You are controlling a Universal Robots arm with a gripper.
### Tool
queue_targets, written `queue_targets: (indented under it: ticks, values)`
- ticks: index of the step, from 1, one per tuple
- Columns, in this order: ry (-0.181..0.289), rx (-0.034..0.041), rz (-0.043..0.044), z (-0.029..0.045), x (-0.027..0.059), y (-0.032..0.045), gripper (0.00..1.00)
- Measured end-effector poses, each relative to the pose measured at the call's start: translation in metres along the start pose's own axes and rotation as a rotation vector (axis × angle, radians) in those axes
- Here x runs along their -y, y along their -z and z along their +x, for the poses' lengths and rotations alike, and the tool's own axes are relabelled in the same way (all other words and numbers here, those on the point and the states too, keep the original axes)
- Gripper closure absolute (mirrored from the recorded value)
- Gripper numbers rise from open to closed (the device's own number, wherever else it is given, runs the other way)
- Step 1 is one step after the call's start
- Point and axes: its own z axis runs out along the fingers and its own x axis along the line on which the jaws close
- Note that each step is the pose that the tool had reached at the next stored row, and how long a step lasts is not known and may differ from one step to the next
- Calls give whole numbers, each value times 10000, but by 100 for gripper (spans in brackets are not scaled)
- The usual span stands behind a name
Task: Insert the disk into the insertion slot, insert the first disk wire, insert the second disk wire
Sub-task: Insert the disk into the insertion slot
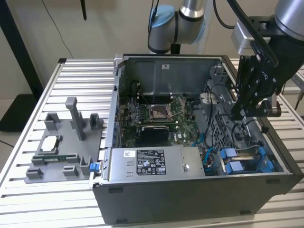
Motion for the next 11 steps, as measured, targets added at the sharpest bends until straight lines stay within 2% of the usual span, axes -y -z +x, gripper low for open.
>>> queue_targets:
  ticks: [9,10,11]
  values:
    - [0,-1,-2,0,0,0,100]
    - [-1,-6,-2,0,0,0,100]
    - [-2,-43,0,0,0,0,100]
